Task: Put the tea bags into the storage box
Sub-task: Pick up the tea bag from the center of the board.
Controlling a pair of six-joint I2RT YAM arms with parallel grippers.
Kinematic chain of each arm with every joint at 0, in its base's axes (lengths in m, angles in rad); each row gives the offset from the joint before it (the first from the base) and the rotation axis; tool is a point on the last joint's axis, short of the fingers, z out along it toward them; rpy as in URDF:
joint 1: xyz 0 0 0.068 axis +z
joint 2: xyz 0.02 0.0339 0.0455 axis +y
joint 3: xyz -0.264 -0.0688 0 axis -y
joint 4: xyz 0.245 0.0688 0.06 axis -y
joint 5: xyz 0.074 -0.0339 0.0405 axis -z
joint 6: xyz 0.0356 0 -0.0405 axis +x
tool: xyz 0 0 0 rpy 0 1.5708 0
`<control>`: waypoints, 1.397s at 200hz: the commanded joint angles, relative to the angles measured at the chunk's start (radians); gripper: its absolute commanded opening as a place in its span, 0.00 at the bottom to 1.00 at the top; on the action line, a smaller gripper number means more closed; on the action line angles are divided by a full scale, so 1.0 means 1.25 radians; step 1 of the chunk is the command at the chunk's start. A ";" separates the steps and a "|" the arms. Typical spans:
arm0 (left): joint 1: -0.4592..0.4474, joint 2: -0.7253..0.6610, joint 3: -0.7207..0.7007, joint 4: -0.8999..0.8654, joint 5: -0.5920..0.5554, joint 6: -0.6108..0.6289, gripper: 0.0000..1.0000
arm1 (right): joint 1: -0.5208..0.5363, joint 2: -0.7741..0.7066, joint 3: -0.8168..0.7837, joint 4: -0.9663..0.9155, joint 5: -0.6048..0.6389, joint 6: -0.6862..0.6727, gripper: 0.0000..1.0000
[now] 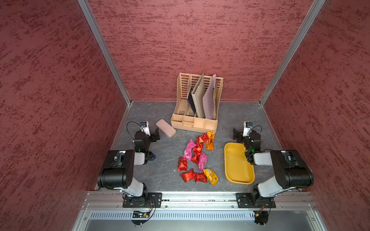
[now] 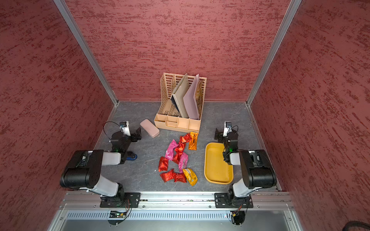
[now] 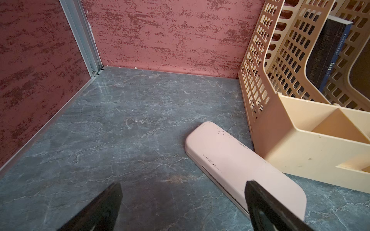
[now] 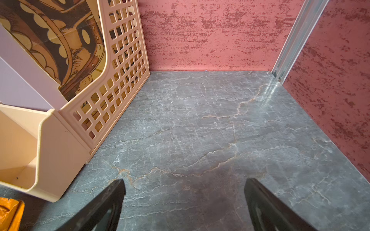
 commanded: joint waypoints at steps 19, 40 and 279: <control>-0.005 -0.002 0.003 0.020 -0.007 0.008 1.00 | -0.005 -0.003 0.008 0.013 -0.014 0.000 0.98; -0.003 -0.002 0.004 0.020 -0.006 0.008 1.00 | -0.004 -0.003 0.008 0.013 -0.014 0.000 0.98; -0.427 -0.136 0.565 -1.333 -0.171 -0.636 1.00 | 0.386 -0.349 0.363 -1.175 -0.035 0.592 0.59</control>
